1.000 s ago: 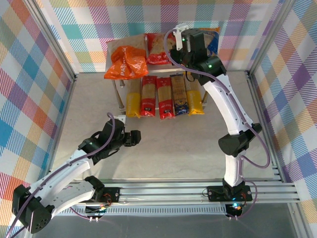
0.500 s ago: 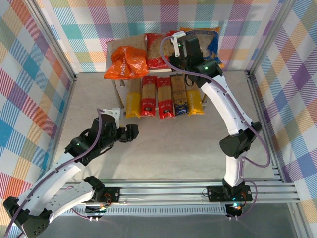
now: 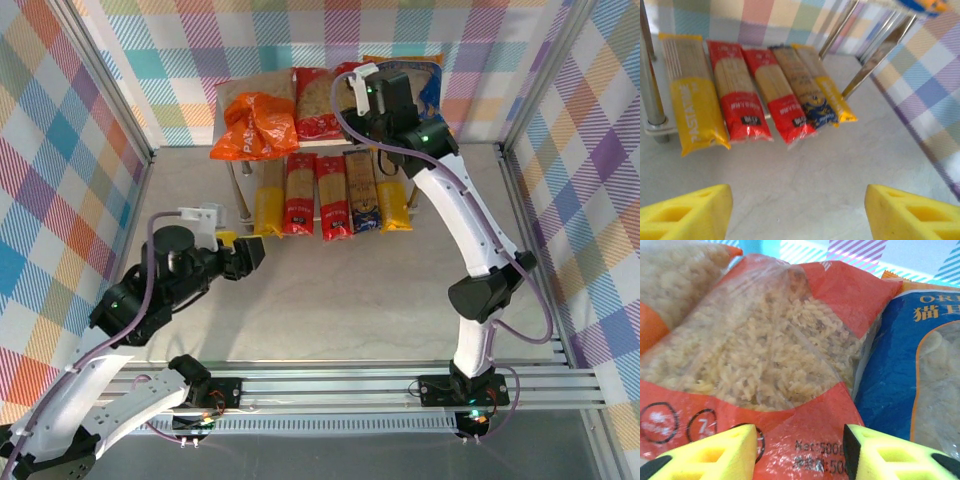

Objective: Place and organize the pasta boxes and bags onto the shelf

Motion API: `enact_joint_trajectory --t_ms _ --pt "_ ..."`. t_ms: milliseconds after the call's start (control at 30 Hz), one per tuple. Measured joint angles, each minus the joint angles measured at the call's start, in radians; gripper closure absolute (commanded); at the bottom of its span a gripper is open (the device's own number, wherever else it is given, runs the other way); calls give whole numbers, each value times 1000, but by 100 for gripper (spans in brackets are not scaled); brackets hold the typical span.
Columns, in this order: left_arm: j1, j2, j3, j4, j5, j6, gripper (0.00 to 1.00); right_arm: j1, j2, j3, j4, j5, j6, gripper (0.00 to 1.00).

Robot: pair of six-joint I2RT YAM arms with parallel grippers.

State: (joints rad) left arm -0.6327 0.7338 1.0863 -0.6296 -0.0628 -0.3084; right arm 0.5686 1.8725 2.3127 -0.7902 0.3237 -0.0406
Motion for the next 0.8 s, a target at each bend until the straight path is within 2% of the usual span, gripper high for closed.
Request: enact_joint_trajectory --t_ms 100,233,300,367,400,433,467,500,633,700,800 --pt "0 -25 40 6 -42 30 38 0 -40 -3 2 -51 21 57" --pt "0 -48 74 42 -123 84 43 0 -104 -3 3 -167 66 85" --pt "0 -47 84 70 -166 116 47 0 -127 -3 4 -238 93 94" --pt "0 -35 92 105 -203 152 57 2 -135 0 4 -314 121 97" --pt "0 -24 97 123 -219 174 69 2 -134 4 4 -350 134 96" --pt "0 -10 103 143 -232 198 85 5 -129 8 3 -389 146 93" --pt "0 6 112 161 -243 219 96 8 -120 16 2 -425 159 85" --pt "0 28 126 175 -252 242 95 11 -106 31 0 -462 173 78" --pt "17 145 251 168 -273 298 59 29 -39 89 -8 -557 201 77" --pt "43 213 341 147 -267 299 49 35 -21 91 -18 -579 211 76" --pt "135 296 443 76 -212 272 44 40 -2 94 -29 -597 221 74"
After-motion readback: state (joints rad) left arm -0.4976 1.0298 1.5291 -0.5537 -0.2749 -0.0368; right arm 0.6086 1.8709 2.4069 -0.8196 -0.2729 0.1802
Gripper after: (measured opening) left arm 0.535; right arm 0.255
